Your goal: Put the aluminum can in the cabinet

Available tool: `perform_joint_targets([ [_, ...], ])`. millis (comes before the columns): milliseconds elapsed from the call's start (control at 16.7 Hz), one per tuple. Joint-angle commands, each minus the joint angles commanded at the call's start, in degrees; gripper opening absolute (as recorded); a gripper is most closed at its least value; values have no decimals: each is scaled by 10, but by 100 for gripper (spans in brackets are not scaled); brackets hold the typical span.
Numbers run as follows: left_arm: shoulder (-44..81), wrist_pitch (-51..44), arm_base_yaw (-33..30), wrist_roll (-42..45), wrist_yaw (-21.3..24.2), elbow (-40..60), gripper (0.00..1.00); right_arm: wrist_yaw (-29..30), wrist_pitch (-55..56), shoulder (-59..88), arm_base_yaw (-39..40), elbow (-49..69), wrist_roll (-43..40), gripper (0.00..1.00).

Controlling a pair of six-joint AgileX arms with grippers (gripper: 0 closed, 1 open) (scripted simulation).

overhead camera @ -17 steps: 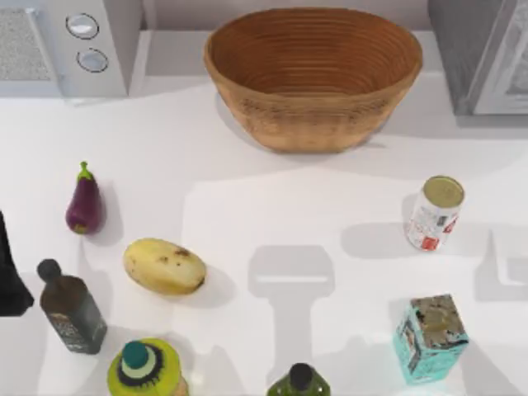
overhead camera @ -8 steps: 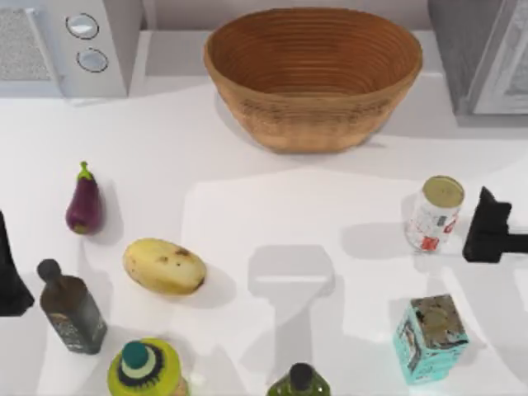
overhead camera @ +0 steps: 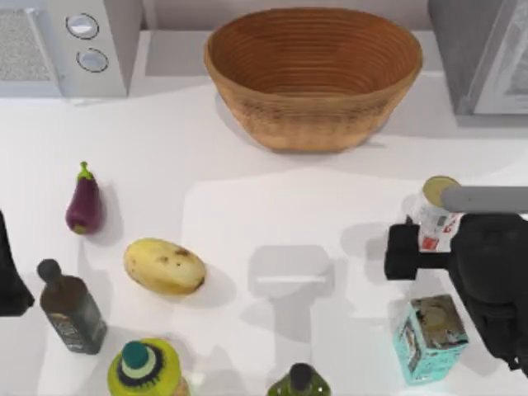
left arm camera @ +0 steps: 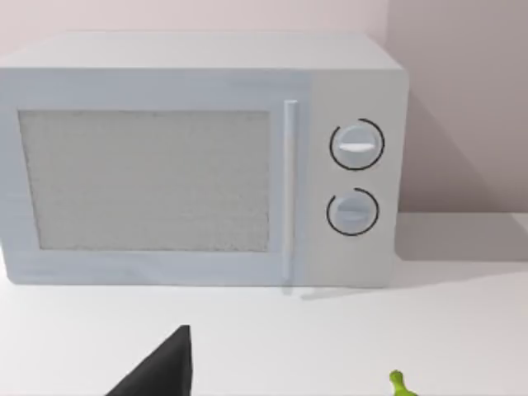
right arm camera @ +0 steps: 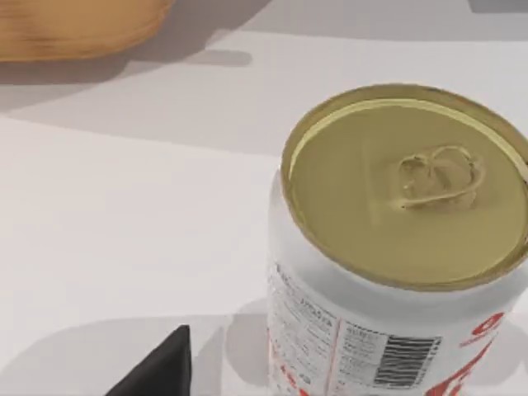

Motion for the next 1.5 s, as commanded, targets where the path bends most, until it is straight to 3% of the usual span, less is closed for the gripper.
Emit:
perform_joint_targets([
  [780,0,0,0,0,0,0,100,-14,-11,33,-17,38,-13,100],
  [1260,0,0,0,0,0,0,100,-43,109,182,-57,85,-35,100],
  [1500,0,0,0,0,0,0,100,-46,114,187,-59,85,-38,100],
])
